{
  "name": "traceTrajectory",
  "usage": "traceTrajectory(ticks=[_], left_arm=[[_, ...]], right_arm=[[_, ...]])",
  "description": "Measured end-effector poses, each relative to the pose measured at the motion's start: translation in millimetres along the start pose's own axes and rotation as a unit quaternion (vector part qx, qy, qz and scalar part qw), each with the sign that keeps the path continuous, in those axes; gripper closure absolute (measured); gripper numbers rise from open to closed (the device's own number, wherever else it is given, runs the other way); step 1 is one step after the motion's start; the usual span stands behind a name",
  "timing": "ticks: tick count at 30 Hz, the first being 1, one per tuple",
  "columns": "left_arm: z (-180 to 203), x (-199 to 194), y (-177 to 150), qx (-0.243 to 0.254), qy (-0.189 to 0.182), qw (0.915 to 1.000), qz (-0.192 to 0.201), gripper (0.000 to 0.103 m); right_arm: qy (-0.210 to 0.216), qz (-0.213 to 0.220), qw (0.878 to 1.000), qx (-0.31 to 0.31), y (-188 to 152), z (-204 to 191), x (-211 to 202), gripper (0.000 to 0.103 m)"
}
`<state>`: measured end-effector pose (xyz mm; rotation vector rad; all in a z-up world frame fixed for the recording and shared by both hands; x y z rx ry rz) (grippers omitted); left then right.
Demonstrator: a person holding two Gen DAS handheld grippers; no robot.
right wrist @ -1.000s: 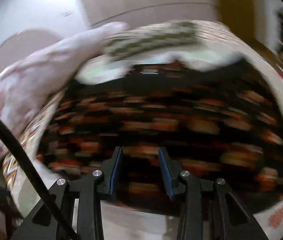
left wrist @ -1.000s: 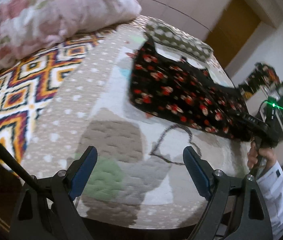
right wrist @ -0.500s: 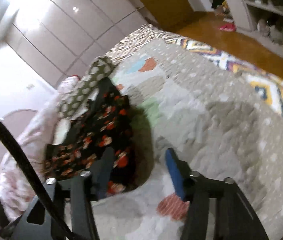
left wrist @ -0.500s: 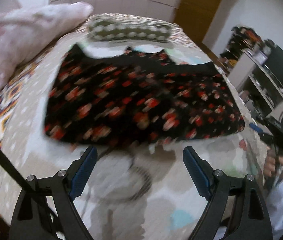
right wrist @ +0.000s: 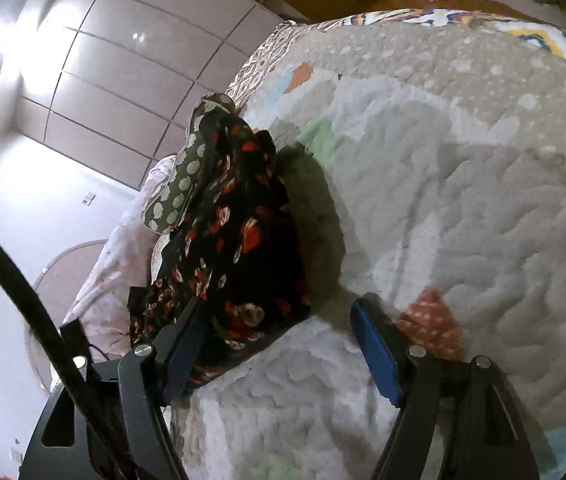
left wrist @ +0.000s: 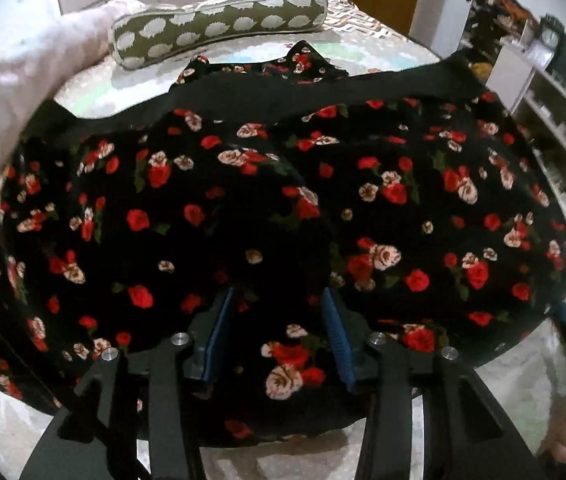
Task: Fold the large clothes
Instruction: 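Grasp the dress with the left gripper while the right gripper folds it over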
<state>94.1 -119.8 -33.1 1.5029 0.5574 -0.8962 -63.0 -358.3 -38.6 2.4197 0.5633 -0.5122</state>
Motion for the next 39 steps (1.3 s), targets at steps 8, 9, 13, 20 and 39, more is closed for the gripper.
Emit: traceTrajectory(ticks=[8, 9, 13, 20, 39], left_arm=[[-42, -68, 2, -0.091, -0.097, 0.9905, 0.034, 0.06], [-53, -82, -2, -0.095, -0.1, 0.9894, 0.043, 0.06], [-120, -132, -31, -0.119, -0.078, 0.9867, 0.079, 0.056], [-256, -183, -88, -0.218, -0.009, 0.9684, 0.121, 0.056], [-293, -184, -87, -0.262, -0.042, 0.9534, 0.144, 0.03]], right_arm=[[-0.009, -0.008, 1.0, 0.003, -1, -24, 41, 0.066], [-0.008, -0.012, 1.0, 0.01, -1, -25, 42, 0.072], [-0.057, 0.016, 0.996, -0.069, 11, -71, 35, 0.08], [-0.067, 0.007, 0.928, -0.367, -56, -267, 85, 0.082], [0.049, -0.136, 0.831, -0.537, -251, -332, 136, 0.053]])
Point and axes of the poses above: each gripper's, at about its wrist camera, not at the fingertips, and x roughly the way its jaws point, z to its right, y to its top, the point moved 8 cm from there along x, roughly the way its jaws point, and after that the axes turned 8 degrees about z, right-handed, at the moved point
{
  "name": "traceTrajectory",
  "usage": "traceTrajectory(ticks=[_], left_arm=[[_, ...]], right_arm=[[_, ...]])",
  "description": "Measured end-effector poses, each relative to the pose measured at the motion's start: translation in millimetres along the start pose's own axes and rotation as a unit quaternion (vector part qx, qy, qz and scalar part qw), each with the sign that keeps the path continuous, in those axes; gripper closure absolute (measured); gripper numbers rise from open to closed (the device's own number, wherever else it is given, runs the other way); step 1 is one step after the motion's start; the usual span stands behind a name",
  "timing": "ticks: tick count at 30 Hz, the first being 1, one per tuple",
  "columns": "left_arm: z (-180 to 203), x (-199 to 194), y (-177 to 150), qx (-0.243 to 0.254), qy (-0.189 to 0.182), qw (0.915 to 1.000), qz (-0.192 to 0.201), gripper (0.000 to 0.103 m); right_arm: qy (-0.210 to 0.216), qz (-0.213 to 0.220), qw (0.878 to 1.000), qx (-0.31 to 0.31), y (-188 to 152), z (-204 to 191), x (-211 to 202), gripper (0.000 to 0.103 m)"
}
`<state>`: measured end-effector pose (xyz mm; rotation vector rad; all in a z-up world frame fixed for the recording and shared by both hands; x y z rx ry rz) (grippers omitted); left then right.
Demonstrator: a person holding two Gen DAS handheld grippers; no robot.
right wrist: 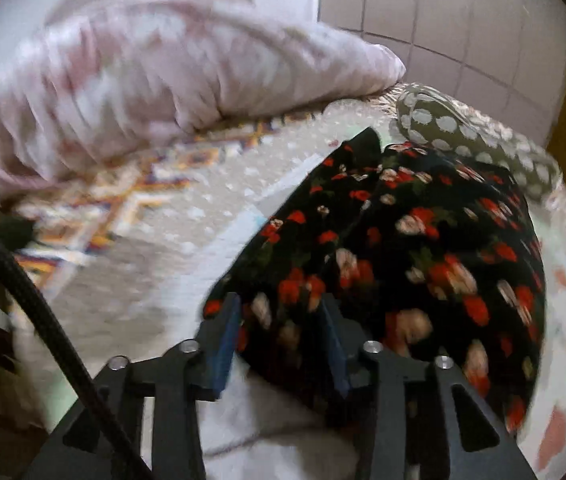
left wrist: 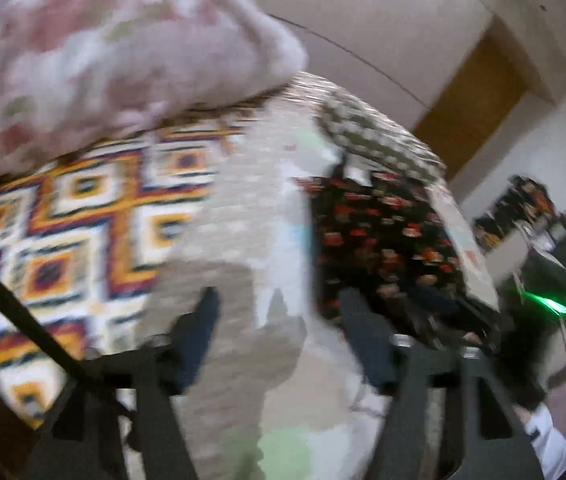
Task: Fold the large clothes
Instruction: 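Grasp the dress with the left gripper while the right gripper folds it over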
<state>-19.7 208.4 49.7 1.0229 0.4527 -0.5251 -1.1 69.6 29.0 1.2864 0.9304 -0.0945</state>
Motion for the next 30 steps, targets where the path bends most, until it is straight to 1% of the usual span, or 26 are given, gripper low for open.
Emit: traceTrajectory(ticks=[1, 2, 3, 5, 7, 8, 11, 13, 14, 15, 16, 19, 20, 21, 22, 23, 24, 25, 27, 28, 29, 30], left_arm=[[15, 11, 3, 0.009, -0.011, 0.9999, -0.001, 0.029], [33, 25, 5, 0.019, -0.027, 0.9994, -0.007, 0.028], [44, 35, 6, 0.025, -0.039, 0.9989, -0.013, 0.024], [71, 67, 8, 0.031, -0.068, 0.9966, -0.036, 0.02], [91, 101, 6, 0.033, -0.085, 0.9939, -0.063, 0.02], [102, 118, 4, 0.039, -0.093, 0.992, -0.076, 0.02], [129, 162, -5, 0.068, -0.092, 0.9879, -0.105, 0.02], [143, 186, -16, 0.077, -0.096, 0.9835, -0.133, 0.021], [150, 195, -22, 0.075, -0.11, 0.9796, -0.15, 0.052], [153, 198, -24, 0.071, -0.112, 0.9777, -0.163, 0.08], [154, 194, -20, 0.064, -0.111, 0.9783, -0.162, 0.08], [150, 164, 6, 0.066, -0.124, 0.9829, -0.119, 0.088], [142, 153, 15, 0.06, -0.126, 0.9844, -0.107, 0.092], [133, 147, 22, 0.058, -0.121, 0.9861, -0.098, 0.093], [119, 146, 26, 0.06, -0.104, 0.9885, -0.092, 0.093], [105, 151, 24, 0.063, -0.081, 0.9901, -0.095, 0.094], [93, 159, 18, 0.058, -0.068, 0.9902, -0.108, 0.094], [83, 165, 11, 0.05, -0.064, 0.9897, -0.118, 0.094], [72, 176, -3, 0.033, -0.072, 0.9882, -0.131, 0.094], [72, 179, -7, 0.032, -0.071, 0.9886, -0.129, 0.094], [73, 181, -9, 0.033, -0.071, 0.9892, -0.124, 0.094], [75, 181, -12, 0.034, -0.07, 0.9895, -0.121, 0.094]], right_arm=[[0.011, 0.01, 1.0, 0.016, -2, 5, -15, 0.045], [0.019, 0.022, 0.999, 0.034, -6, 14, -36, 0.041], [0.02, 0.028, 0.999, 0.041, -9, 19, -44, 0.041], [0.008, 0.032, 0.998, 0.057, -20, 42, -68, 0.04], [-0.008, 0.034, 0.996, 0.076, -30, 63, -79, 0.04], [-0.019, 0.033, 0.995, 0.094, -37, 80, -85, 0.04], [-0.046, 0.028, 0.989, 0.138, -52, 120, -92, 0.04], [-0.055, 0.024, 0.984, 0.171, -63, 143, -94, 0.04], [-0.058, 0.022, 0.98, 0.189, -69, 154, -94, 0.04], [-0.059, 0.021, 0.978, 0.198, -72, 161, -93, 0.04], [-0.06, 0.019, 0.976, 0.208, -74, 166, -91, 0.04], [-0.046, 0.028, 0.969, 0.243, -75, 183, -89, 0.04], [-0.041, 0.034, 0.965, 0.255, -72, 189, -87, 0.036], [-0.036, 0.039, 0.963, 0.265, -70, 194, -86, 0.031], [-0.027, 0.047, 0.96, 0.276, -66, 198, -83, 0.021], [-0.01, 0.055, 0.954, 0.293, -61, 204, -75, 0.015], [0.0, 0.057, 0.951, 0.305, -58, 207, -68, 0.014], [0.01, 0.056, 0.946, 0.32, -54, 211, -57, 0.014], [0.047, 0.043, 0.933, 0.355, -48, 217, -27, 0.012], [0.062, 0.031, 0.925, 0.374, -46, 221, -8, 0.01], [0.072, 0.03, 0.919, 0.386, -43, 222, 2, 0.008], [0.088, 0.03, 0.911, 0.402, -40, 223, 15, 0.007]])
Point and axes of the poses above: each gripper's, at about its wrist camera, not at the fingertips, and x roughly the way its jaws point, z to its right, y to its top, the point moved 8 cm from there along x, roughly the way its jaws point, and after that the axes turned 8 degrees about z, right-handed, at the moved point
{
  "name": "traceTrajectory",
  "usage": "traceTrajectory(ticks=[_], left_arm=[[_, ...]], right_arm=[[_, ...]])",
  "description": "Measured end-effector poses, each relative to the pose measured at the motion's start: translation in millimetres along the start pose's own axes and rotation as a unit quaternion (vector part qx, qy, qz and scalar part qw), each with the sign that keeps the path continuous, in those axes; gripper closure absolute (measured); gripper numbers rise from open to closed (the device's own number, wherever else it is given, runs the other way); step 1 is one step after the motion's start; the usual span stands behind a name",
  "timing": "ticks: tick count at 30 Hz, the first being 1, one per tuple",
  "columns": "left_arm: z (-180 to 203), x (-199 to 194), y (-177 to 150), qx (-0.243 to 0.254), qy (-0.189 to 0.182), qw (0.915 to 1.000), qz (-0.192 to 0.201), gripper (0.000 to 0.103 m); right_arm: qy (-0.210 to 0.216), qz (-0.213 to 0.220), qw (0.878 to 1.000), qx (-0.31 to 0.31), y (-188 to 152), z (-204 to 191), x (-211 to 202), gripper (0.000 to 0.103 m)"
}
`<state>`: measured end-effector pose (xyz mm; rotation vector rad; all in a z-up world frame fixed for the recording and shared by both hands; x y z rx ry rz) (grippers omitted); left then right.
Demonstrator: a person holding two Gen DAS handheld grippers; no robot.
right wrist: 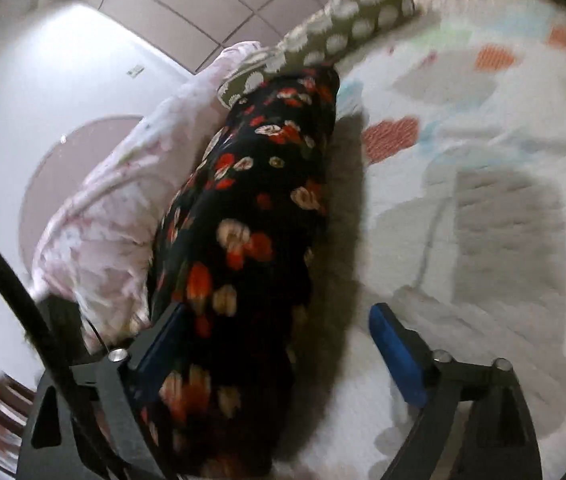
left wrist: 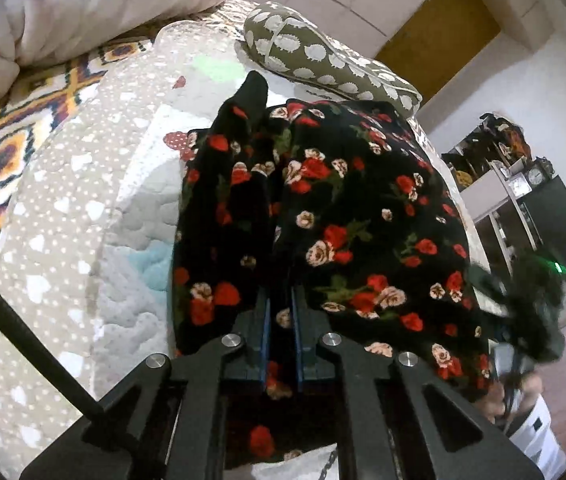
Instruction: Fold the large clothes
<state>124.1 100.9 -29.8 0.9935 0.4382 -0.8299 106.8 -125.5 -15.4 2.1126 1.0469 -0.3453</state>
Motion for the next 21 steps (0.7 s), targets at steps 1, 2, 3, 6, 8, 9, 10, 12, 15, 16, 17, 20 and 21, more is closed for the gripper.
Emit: traceTrajectory(ticks=[1, 2, 3, 6, 8, 9, 10, 12, 15, 16, 17, 20, 21], left_arm=[[0, 2, 0, -0.001, 0.001, 1.0, 0.001, 0.094], [-1, 3, 0, -0.004, -0.001, 1.0, 0.001, 0.094], [-4, 2, 1, -0.008, -0.005, 1.0, 0.001, 0.094], [-8, -2, 2, -0.025, -0.009, 0.9996, 0.008, 0.094], [2, -5, 3, -0.034, -0.016, 0.9992, 0.011, 0.094], [10, -8, 2, -0.035, -0.02, 0.9991, 0.012, 0.095], [24, -6, 3, -0.03, -0.029, 0.999, 0.011, 0.095], [49, -2, 4, -0.016, -0.044, 0.9989, 0.01, 0.095], [84, 10, -3, 0.005, -0.058, 0.9983, 0.002, 0.096], [90, 17, -7, 0.011, -0.05, 0.9987, -0.005, 0.096], [93, 24, -10, 0.011, -0.044, 0.9989, -0.011, 0.096], [94, 27, -18, -0.009, -0.041, 0.9989, -0.022, 0.091], [95, 21, -19, -0.007, -0.041, 0.9989, -0.021, 0.091]], right_arm=[[0.019, -0.009, 1.0, 0.022, 3, 1, 15, 0.007], [0.041, -0.022, 0.998, 0.048, 3, 1, 29, 0.007], [0.058, -0.034, 0.995, 0.068, 2, 1, 38, 0.007], [0.066, -0.041, 0.994, 0.084, -1, -9, 58, 0.032], [0.07, -0.031, 0.993, 0.092, 6, -15, 52, 0.052], [0.073, -0.027, 0.993, 0.086, 10, -18, 47, 0.054], [0.076, -0.024, 0.994, 0.079, 14, -21, 40, 0.056], [0.078, -0.012, 0.995, 0.06, 25, -24, 18, 0.056], [0.06, 0.01, 0.997, 0.037, 42, -12, -17, 0.055], [0.038, 0.012, 0.999, 0.028, 45, -3, -25, 0.052], [0.015, 0.011, 1.0, 0.022, 45, 6, -29, 0.046], [-0.057, -0.018, 0.998, 0.028, 37, 43, -30, 0.036], [-0.058, -0.013, 0.998, 0.032, 36, 46, -36, 0.036]])
Point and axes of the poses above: each gripper's, at about its wrist camera, not at the fingertips, and x roughly the way its jaws point, z to its right, y to its top, the point moved 8 cm from there along x, roughly the way its jaws point, and after that the axes turned 8 degrees about z, right-handed, at the moved point
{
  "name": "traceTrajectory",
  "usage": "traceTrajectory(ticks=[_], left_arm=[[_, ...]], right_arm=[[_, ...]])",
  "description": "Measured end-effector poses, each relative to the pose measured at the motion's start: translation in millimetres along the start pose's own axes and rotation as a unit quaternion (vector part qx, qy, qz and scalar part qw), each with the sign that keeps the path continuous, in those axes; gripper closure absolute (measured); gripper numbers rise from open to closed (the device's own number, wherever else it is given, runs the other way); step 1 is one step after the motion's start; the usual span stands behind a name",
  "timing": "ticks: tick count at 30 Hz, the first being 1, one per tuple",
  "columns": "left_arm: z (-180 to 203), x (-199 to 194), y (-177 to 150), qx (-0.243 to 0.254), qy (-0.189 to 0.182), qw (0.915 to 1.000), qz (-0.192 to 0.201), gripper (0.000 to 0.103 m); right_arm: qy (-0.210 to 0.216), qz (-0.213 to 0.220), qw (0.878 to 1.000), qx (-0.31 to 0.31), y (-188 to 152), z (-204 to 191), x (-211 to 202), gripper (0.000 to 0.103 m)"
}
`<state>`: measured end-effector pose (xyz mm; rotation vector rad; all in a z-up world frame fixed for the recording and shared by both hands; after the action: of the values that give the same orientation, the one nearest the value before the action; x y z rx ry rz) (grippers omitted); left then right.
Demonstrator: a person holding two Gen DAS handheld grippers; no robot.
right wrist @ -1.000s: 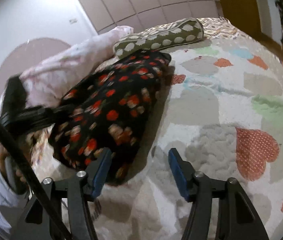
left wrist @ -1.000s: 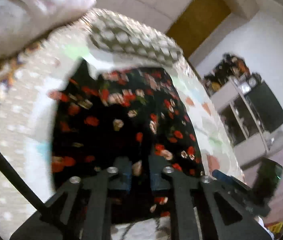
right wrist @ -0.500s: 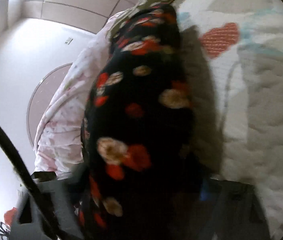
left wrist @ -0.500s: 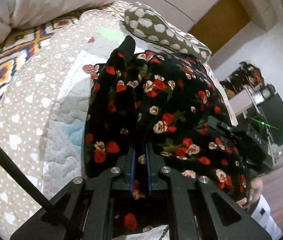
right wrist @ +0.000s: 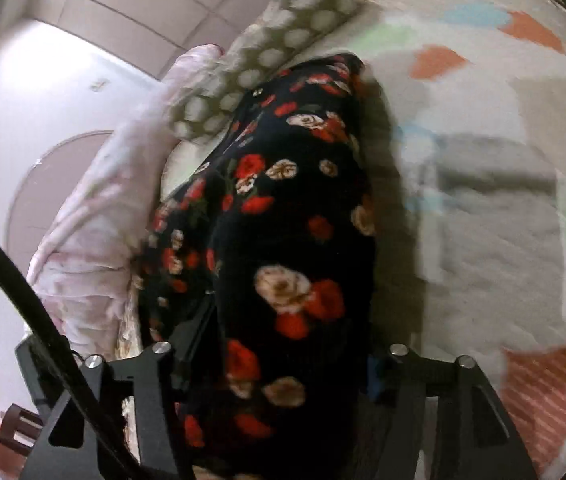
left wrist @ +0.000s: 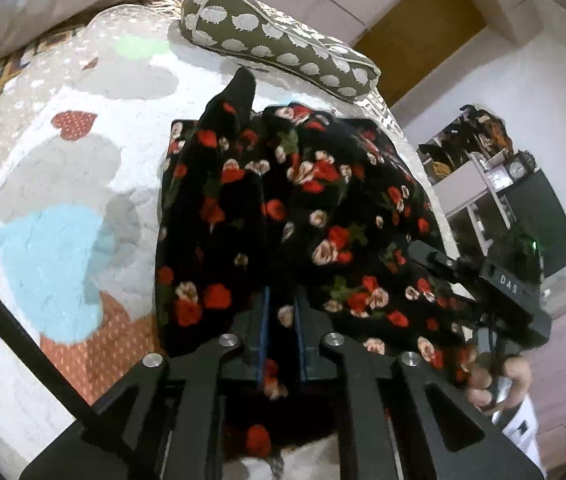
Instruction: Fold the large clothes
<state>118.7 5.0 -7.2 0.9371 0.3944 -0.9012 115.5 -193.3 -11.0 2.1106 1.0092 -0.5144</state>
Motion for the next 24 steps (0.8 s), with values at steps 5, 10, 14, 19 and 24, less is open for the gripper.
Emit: traceTrajectory(ticks=[5, 10, 14, 19, 24], left_arm=[[-4, -55, -3, 0.033, 0.026, 0.9987, 0.03, 0.066], [-25, -111, -20, 0.044, 0.069, 0.9942, 0.069, 0.05], [-49, -138, -42, 0.028, 0.086, 0.9931, 0.074, 0.048], [-67, -148, -58, 0.025, 0.098, 0.9921, 0.075, 0.048], [-83, -159, -73, 0.017, 0.095, 0.9922, 0.078, 0.048]], right_arm=[[-0.058, 0.089, 0.993, -0.055, 11, -15, -56, 0.032], [-0.034, 0.079, 0.978, -0.19, -21, -103, -65, 0.032], [-0.032, 0.03, 0.955, -0.293, -81, -165, -19, 0.032], [-0.131, 0.051, 0.941, -0.308, -89, -167, 35, 0.032], [-0.188, 0.044, 0.942, -0.275, -68, -134, 58, 0.09]])
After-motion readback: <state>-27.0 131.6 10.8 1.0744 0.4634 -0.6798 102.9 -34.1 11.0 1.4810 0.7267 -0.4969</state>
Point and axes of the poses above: each gripper's, at about its wrist camera, not at the fingertips, and x roughly the way its jaws point, z to its right, y to its top, the point moved 8 cm from there along x, roughly the way its jaws point, and after that the axes turned 8 degrees about z, right-handed, at the moved point
